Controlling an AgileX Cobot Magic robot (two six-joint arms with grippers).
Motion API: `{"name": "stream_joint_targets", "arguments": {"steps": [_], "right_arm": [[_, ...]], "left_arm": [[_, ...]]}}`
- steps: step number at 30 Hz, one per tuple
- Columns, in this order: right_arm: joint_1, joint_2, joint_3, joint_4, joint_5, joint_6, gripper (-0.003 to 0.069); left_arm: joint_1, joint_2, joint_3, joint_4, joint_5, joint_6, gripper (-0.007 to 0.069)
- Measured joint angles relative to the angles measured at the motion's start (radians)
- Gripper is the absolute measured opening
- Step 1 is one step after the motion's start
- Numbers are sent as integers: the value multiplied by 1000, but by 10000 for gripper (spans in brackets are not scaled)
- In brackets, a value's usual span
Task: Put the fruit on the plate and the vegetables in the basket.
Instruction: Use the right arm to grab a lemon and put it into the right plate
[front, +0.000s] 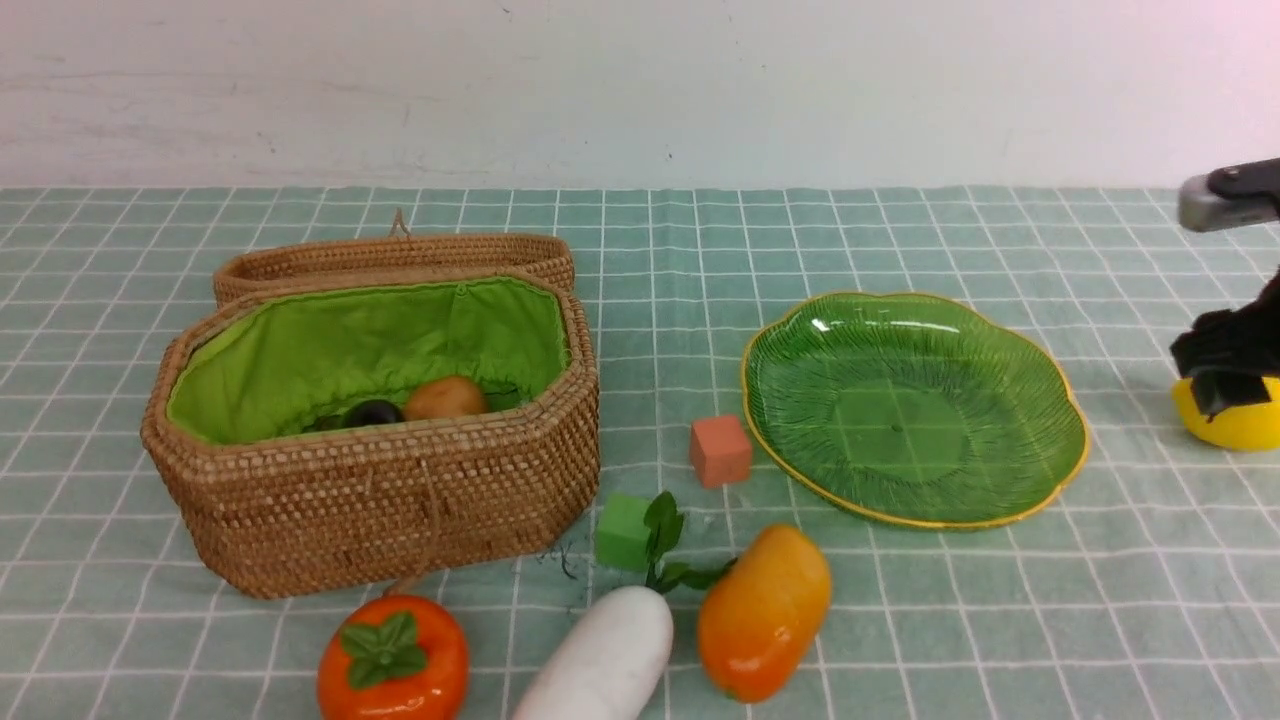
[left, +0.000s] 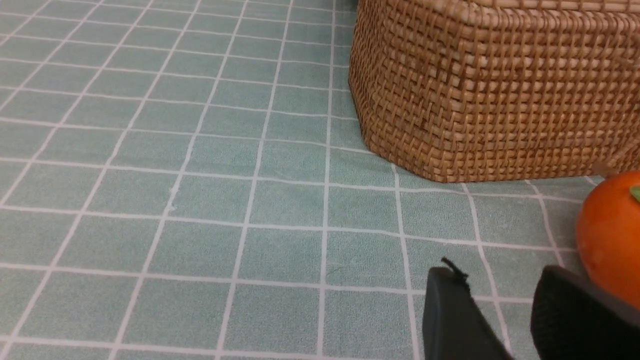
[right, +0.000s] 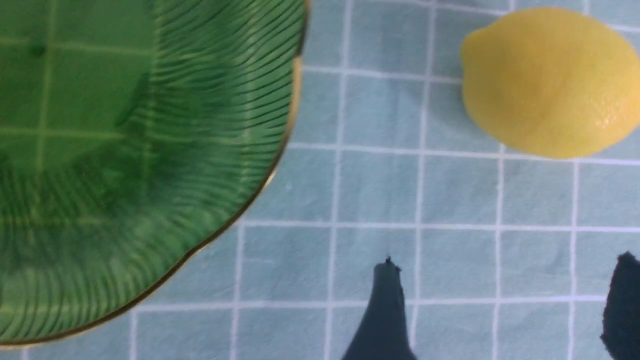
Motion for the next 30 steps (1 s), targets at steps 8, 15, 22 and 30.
{"name": "stream_joint_targets", "arguments": {"steps": [8,15,22,30], "right_arm": [[-122,124,-124,76,-26,6,578],[-166,223,-226,33,-37,168,585],[-169,247,-259,58,-148,331,587],[-220,278,-262,72,-244,551,589]], "left_arm": [[0,0,0,0,0,0,239],[0,0,0,0,0,0,239],[0,0,0,0,0,0,239],[0,0,0,0,0,0,239]]}}
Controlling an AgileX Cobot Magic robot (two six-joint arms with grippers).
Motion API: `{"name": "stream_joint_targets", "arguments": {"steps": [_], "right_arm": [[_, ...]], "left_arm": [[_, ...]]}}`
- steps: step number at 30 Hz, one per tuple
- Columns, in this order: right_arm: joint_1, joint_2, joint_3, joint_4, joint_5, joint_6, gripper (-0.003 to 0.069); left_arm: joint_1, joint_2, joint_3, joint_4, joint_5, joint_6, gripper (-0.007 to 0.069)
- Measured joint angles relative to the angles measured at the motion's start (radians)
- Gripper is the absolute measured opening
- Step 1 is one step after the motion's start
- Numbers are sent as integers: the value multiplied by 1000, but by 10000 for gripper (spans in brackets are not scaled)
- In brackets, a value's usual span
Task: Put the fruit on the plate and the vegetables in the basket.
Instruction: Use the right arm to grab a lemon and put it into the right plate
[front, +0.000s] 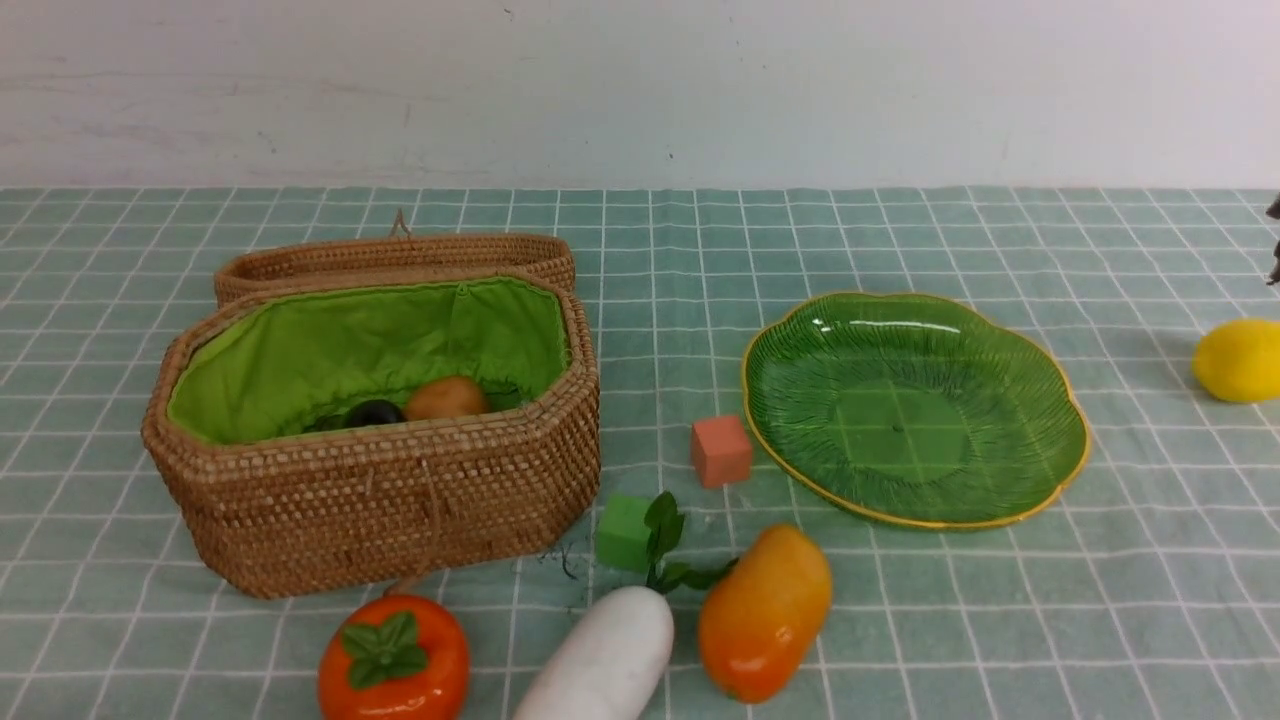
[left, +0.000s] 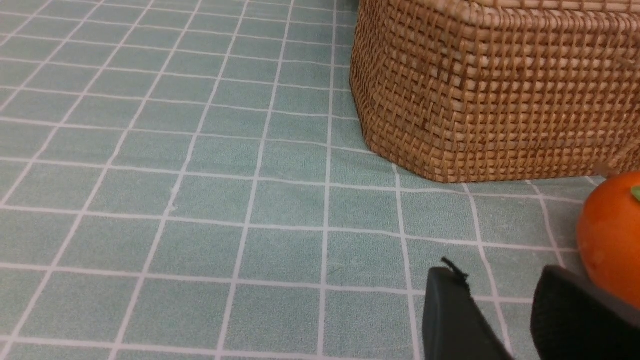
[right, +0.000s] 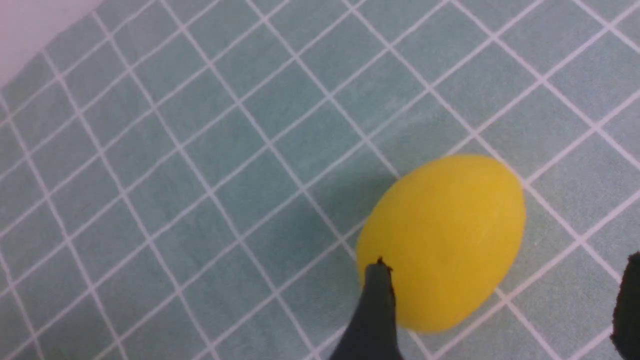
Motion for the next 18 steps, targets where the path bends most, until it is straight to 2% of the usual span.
{"name": "stream_joint_targets", "arguments": {"steps": [5,7,14,18], "right_arm": [[-25,45,-3,14,31,-198,589],[-25,53,-12,50,56,-235,589],[-25,59,-29,252,38,-180,589],[-25,59,-29,262,42,-153,589]], "left_arm": [[0,0,0,0,0,0,239],[0,0,0,0,0,0,239],[0,0,0,0,0,0,239],[0,0,0,0,0,0,239]]}}
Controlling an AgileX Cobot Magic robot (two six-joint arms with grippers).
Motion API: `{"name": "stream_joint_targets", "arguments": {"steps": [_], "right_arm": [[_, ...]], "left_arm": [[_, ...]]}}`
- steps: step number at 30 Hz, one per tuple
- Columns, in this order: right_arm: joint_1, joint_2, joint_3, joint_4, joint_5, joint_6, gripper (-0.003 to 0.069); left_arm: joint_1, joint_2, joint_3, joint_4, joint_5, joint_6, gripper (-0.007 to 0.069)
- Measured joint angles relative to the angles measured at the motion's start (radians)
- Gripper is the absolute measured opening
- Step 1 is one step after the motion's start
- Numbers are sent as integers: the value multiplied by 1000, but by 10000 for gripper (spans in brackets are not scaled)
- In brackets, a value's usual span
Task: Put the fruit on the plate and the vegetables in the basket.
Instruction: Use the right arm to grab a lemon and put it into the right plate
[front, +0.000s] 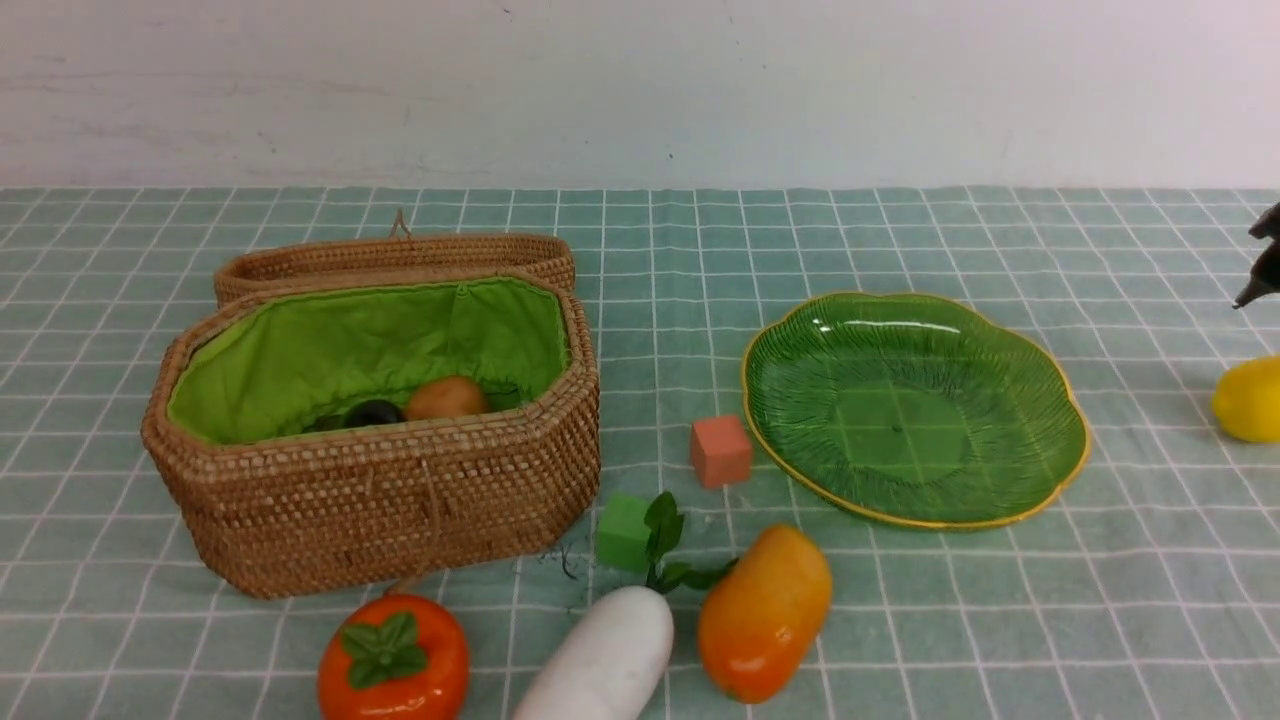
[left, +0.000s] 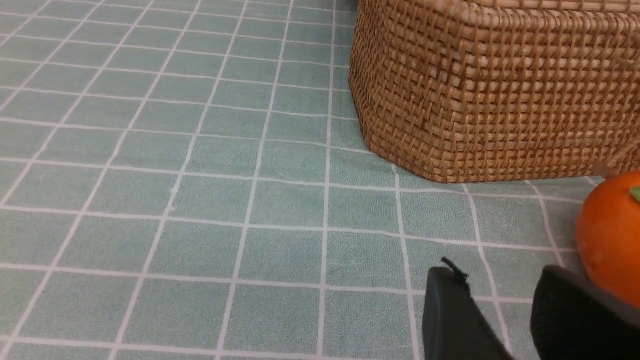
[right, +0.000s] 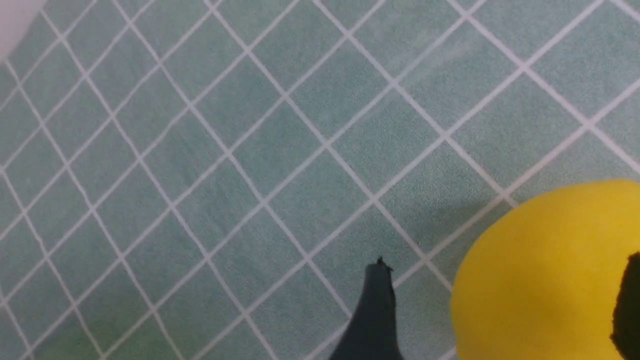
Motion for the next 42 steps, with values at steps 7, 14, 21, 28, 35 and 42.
{"name": "stream_joint_targets", "arguments": {"steps": [7,14,21,28,35,42], "right_arm": [[0,0,0,-26,64,-4,589],[0,0,0,-76,83,223,589],[0,0,0,-88,-6,441,589],[0,0,0,-83,-62,459,590],[0,0,0,-83,-88,462,603],[0,17,0,-83,-86,463,609]], "left_arm": [[0,0,0,0,0,0,239],[0,0,0,0,0,0,239],[0,0,0,0,0,0,239],[0,0,0,0,0,0,239],[0,0,0,0,0,0,239],[0,0,0,0,0,0,239]]}}
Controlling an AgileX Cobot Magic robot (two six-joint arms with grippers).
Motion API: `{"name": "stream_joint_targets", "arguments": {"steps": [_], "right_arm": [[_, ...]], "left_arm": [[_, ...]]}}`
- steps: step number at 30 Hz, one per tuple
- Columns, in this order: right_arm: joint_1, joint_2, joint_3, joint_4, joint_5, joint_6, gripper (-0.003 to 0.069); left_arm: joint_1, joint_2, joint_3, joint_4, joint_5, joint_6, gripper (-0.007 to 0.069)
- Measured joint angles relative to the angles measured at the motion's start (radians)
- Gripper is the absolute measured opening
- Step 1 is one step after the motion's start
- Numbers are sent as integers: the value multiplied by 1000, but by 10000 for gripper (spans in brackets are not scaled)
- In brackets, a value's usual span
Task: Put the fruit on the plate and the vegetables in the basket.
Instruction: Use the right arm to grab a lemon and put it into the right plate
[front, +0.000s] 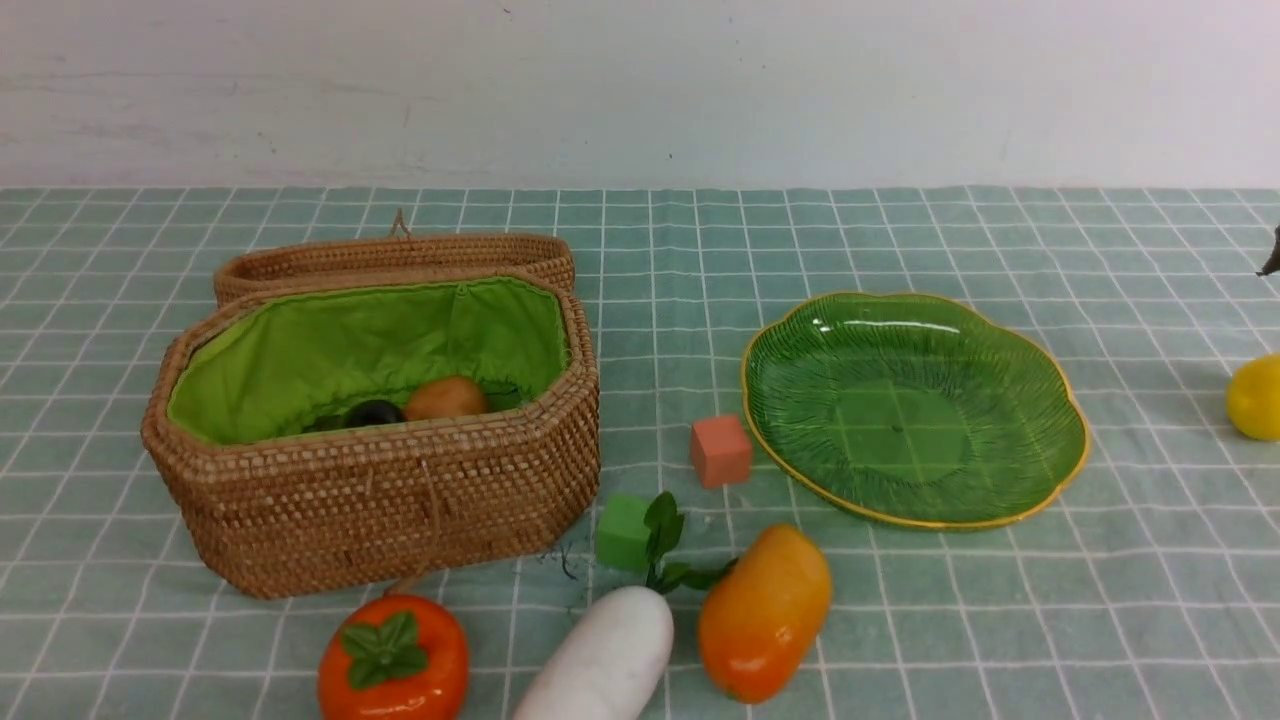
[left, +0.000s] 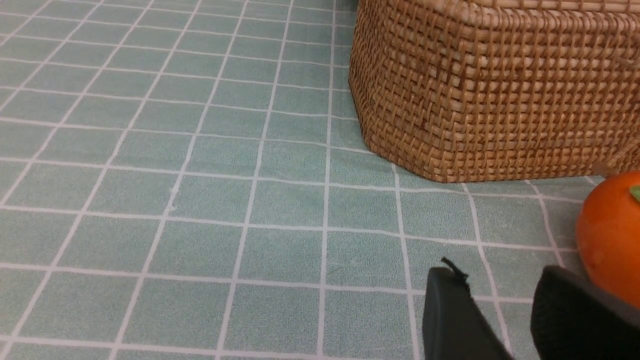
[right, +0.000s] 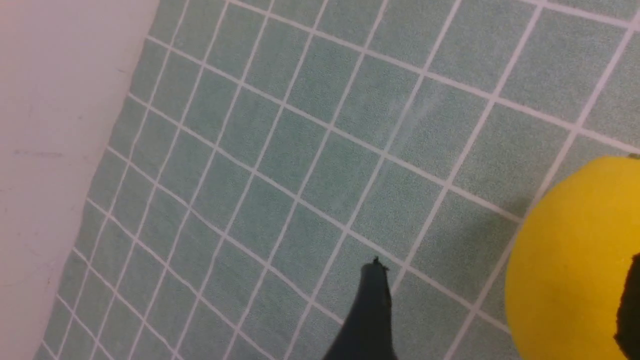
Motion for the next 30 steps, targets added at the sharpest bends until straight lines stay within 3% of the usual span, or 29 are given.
{"name": "stream_joint_targets", "arguments": {"steps": [7,30], "right_arm": [[0,34,-1,2,37,0,609],[-20,112,-4,71,-103,0,594]], "left_arm": [[0,0,0,0,0,0,239],[0,0,1,0,0,0,239]]}}
